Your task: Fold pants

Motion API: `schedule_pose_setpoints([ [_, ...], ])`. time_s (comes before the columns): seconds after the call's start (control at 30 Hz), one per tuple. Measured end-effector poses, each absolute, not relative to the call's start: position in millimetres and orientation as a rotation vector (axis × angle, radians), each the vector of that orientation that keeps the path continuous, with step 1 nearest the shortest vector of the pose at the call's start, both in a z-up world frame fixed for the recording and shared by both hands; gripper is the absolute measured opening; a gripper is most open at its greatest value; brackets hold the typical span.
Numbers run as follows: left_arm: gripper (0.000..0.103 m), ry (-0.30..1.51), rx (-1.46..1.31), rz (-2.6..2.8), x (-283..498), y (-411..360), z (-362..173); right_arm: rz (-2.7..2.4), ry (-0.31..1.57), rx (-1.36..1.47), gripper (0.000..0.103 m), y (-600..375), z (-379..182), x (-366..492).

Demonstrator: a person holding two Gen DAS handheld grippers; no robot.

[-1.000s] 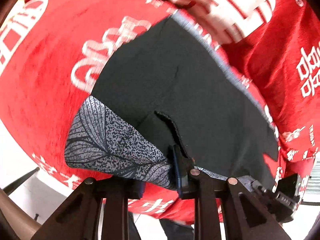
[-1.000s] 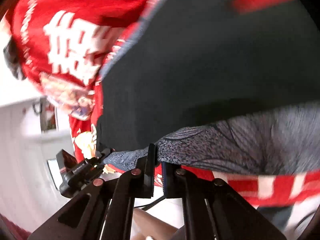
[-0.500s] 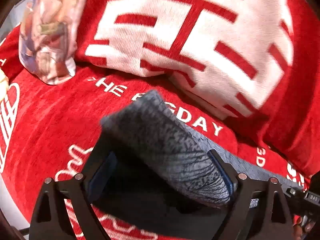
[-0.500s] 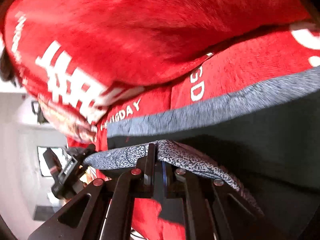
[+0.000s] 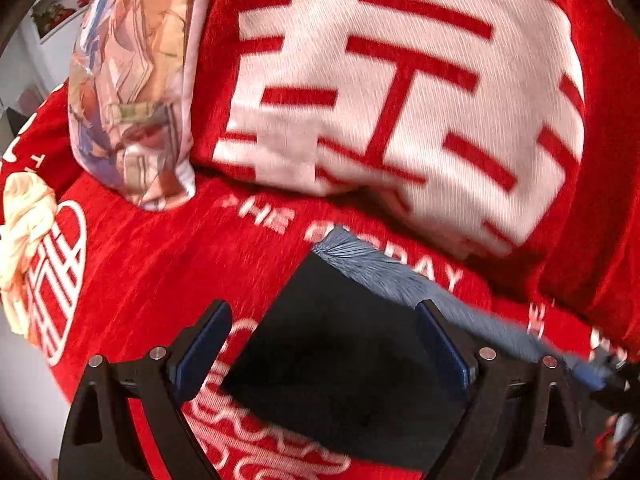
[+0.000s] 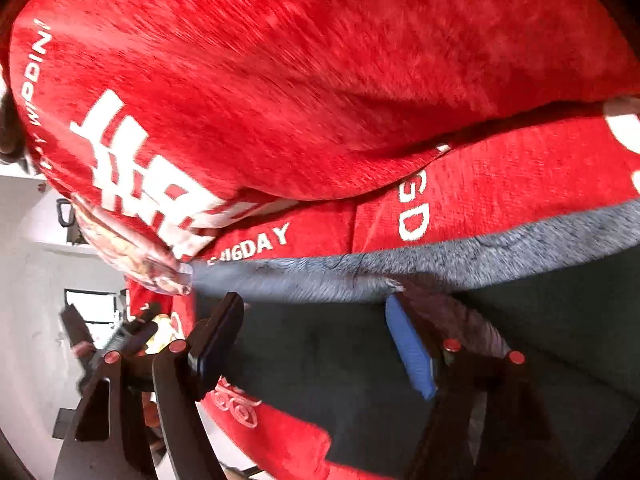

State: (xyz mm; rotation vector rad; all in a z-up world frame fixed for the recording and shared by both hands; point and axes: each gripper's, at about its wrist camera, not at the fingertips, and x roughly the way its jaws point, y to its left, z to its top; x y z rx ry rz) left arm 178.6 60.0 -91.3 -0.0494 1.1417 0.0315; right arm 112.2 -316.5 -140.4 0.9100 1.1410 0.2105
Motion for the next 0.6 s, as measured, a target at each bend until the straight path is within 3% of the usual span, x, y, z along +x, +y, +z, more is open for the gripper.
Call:
schedule_pose_setpoints([
  [0.23, 0.093, 1.305, 0.088, -0.266, 93.2, -28.9, -117.8, 0.073, 1.143, 0.823, 0.077, -348.8, -107.9, 7.4],
  [0.6, 0.093, 1.511, 0.183, -0.791, -31.2, -244.2, -164.5, -0.416, 1.156, 1.005, 0.077, -428.2, -133.4, -283.9],
])
